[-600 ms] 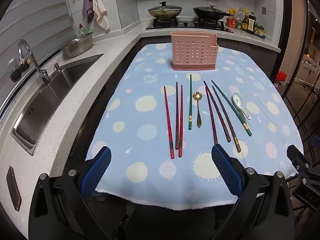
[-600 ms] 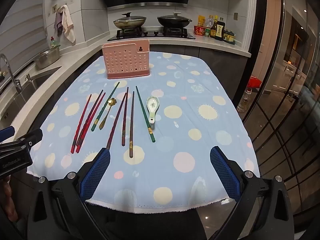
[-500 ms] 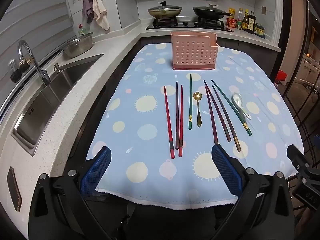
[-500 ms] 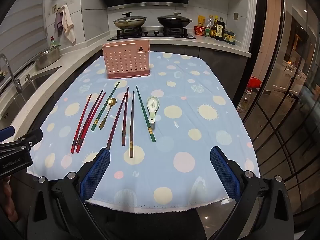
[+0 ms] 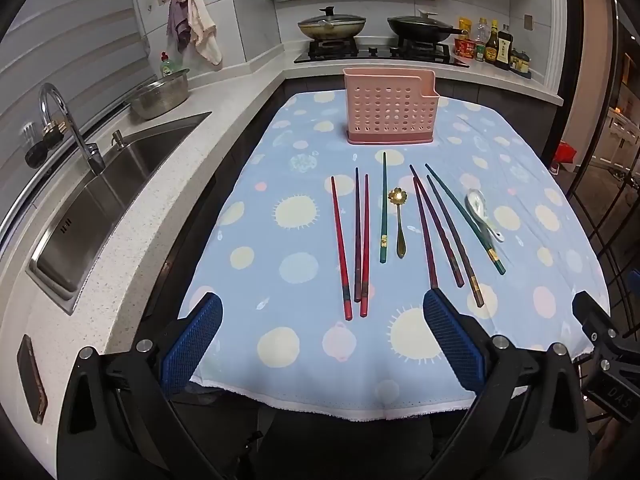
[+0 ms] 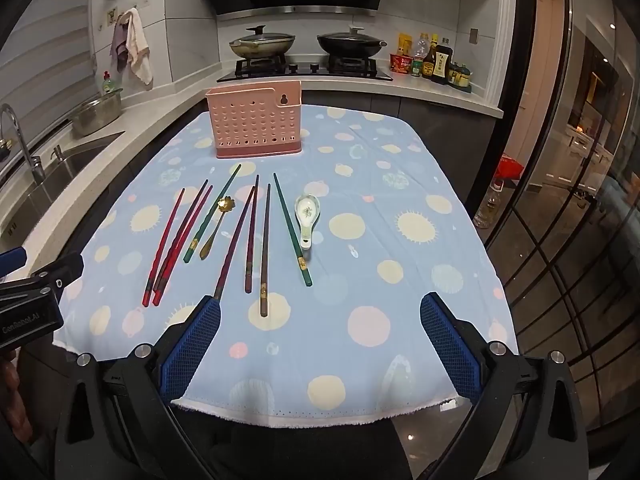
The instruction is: Organize utensils
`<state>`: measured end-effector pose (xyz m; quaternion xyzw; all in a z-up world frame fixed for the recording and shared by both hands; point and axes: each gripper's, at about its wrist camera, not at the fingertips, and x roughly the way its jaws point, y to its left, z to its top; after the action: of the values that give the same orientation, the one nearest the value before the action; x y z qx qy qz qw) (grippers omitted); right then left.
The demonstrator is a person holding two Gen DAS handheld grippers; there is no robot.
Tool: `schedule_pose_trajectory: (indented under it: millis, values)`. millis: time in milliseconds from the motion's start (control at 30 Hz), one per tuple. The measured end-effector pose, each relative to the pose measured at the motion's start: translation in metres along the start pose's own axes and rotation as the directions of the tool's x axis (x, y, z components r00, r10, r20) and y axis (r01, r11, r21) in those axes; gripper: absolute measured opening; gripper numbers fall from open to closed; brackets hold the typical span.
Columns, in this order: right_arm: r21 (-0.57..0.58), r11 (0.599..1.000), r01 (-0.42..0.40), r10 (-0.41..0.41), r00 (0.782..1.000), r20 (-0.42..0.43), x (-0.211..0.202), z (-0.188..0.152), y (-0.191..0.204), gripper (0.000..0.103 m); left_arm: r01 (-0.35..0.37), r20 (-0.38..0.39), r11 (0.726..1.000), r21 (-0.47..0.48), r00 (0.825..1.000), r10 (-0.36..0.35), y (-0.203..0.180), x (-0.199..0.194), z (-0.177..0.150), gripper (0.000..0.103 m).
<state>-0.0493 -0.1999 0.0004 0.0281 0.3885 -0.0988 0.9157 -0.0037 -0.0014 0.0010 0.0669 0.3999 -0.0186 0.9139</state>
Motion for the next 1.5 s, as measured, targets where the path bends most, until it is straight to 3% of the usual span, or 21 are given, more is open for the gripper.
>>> schedule_pose_trajectory:
  millis: [900, 1500]
  values:
    - [-0.001, 1.000, 0.000, 0.000, 1.000, 0.002, -0.0004, -0.0010, -0.0001, 0.096, 0.005, 0.017, 1.000, -0.001, 1.000, -0.005, 0.0028, -0.0051, -0.0003, 0.096]
    - [-0.002, 1.000, 0.002, -0.001, 1.000, 0.005, -0.0015, -0.0014, 0.0007, 0.096, 0.013, -0.013, 1.000, -0.019, 1.000, -0.013, 0.0070, -0.0001, -0.0051, 0.096]
